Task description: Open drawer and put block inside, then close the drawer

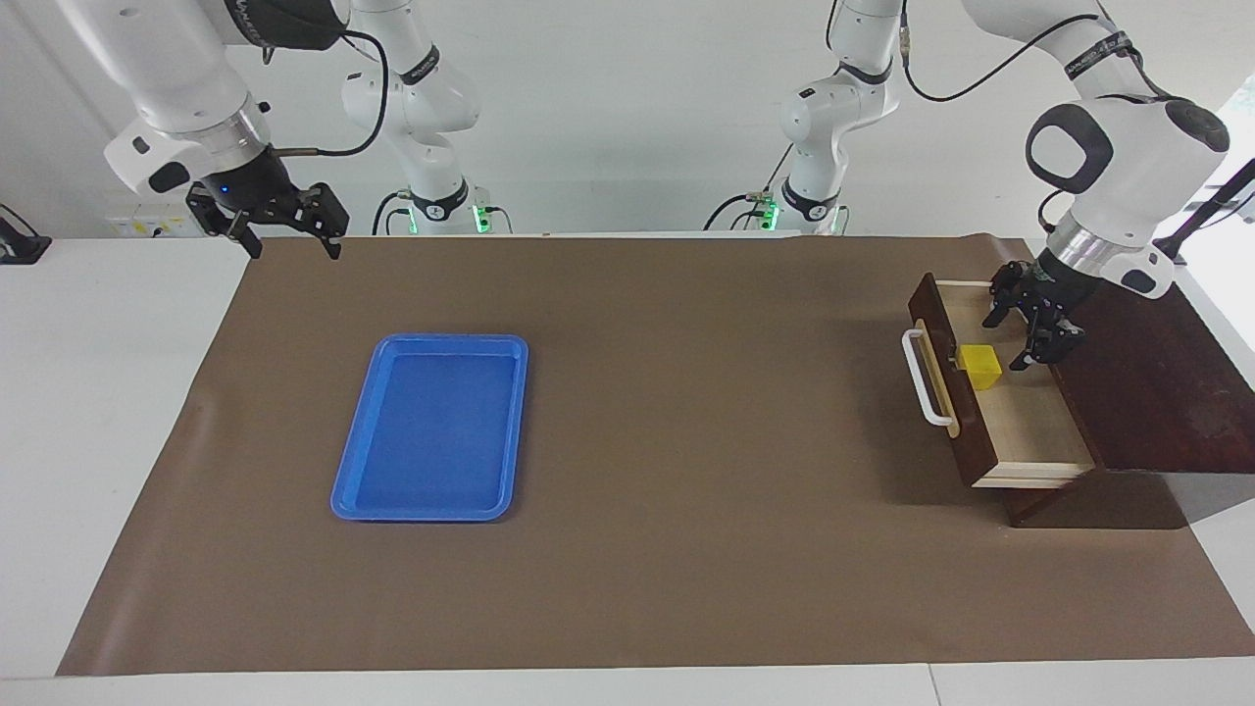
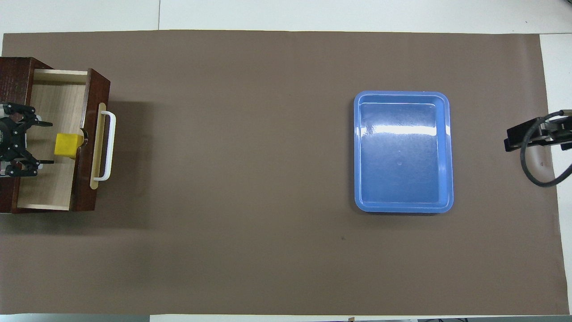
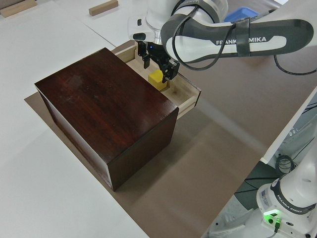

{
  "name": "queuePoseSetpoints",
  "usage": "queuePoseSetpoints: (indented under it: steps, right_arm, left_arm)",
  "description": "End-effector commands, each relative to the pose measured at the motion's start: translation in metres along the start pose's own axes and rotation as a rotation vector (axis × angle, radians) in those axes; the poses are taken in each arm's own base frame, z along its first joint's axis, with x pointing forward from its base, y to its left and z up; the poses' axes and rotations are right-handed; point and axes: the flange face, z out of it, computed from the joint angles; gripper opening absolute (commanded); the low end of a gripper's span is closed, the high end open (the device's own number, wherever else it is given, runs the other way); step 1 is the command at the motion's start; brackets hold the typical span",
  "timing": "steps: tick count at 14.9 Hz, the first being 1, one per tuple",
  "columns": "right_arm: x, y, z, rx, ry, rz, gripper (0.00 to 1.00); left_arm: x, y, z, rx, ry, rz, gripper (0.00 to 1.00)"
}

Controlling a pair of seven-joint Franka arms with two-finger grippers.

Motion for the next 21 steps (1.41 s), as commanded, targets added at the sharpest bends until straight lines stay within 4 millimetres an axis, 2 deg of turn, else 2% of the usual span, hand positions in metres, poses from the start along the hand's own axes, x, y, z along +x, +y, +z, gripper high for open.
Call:
queuePoseSetpoints:
  steps: [1,3,5,8,10,12,15,18,21]
  right_arm:
    - [-0.003,0.012,0.015,-0.030,0.004,-0.065,1.00]
    - [-0.003,0.012,0.029,-0.032,0.012,-0.060,1.00]
    - [-0.003,0.015,0.035,-0.023,0.002,-0.024,1.00]
    - [-0.002,0.016,0.039,0.028,-0.004,0.031,1.00]
    - [0.000,0.018,0.041,0.050,-0.003,0.044,1.00]
    - [0.001,0.020,0.043,0.049,-0.004,0.047,1.00]
    - [0.001,0.020,0.043,0.038,-0.004,0.045,1.00]
    - [0.002,0.020,0.043,0.033,-0.006,0.045,1.00]
    - [0.000,0.021,0.041,0.031,-0.004,0.043,1.00]
  left_arm:
    - [-0.052,0.012,-0.006,0.051,0.027,0.062,1.00]
    - [-0.083,0.008,0.007,0.082,0.091,0.144,1.00]
    - [-0.085,0.006,0.016,0.099,0.096,0.152,1.00]
    - [-0.082,-0.001,0.047,0.143,0.175,0.198,1.00]
    - [-0.067,0.000,0.049,0.114,0.189,0.182,1.00]
    - [-0.028,0.001,0.044,0.108,0.208,0.127,1.00]
    - [0.016,-0.003,0.038,0.105,0.252,0.083,1.00]
    - [0.040,-0.009,0.035,0.105,0.255,0.041,1.00]
    - [0.040,-0.010,0.035,0.116,0.254,0.042,1.00]
